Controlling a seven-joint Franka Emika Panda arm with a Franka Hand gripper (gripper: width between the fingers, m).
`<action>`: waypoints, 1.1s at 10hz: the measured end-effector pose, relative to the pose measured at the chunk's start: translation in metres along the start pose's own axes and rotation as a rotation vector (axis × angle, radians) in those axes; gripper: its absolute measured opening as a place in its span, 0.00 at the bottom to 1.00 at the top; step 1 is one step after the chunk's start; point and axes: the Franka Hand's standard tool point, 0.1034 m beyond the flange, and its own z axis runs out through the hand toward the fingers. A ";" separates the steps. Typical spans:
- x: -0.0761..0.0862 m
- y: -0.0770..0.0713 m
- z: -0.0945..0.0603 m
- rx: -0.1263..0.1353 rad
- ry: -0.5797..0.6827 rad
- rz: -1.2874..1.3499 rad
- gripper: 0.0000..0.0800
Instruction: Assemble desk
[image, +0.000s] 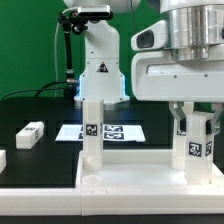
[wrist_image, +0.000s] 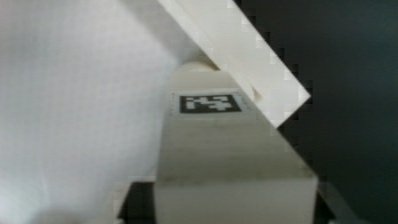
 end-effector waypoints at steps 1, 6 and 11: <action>0.000 0.001 0.000 0.001 -0.007 0.150 0.37; -0.001 0.004 0.000 0.056 -0.099 0.825 0.37; 0.000 0.002 -0.002 0.051 -0.102 0.413 0.78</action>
Offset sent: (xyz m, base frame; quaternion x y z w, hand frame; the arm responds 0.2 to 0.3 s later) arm 0.0148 0.0073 0.0072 0.1434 -0.0830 0.4183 0.8931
